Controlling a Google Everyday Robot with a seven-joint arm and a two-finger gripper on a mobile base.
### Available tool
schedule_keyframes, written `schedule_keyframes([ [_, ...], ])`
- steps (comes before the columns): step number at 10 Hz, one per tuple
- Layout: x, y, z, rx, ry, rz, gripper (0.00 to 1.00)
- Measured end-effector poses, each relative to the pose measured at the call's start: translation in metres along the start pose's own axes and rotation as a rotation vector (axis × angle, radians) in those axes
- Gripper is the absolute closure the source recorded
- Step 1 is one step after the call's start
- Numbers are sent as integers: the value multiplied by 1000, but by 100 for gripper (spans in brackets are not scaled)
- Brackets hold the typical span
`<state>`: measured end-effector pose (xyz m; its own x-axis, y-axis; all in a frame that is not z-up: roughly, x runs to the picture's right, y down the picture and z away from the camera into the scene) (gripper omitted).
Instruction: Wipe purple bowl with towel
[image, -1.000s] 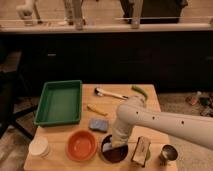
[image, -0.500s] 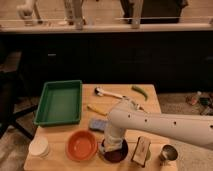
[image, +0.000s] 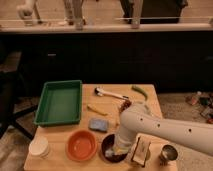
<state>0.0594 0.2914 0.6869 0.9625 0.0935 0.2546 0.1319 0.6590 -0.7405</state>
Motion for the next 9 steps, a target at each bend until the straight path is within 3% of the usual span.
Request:
schedule_keyframes([
  [5,-1,-24,4,-4,1,-9,100],
  [9,-29,-19,5,-3,-7,-73,100],
])
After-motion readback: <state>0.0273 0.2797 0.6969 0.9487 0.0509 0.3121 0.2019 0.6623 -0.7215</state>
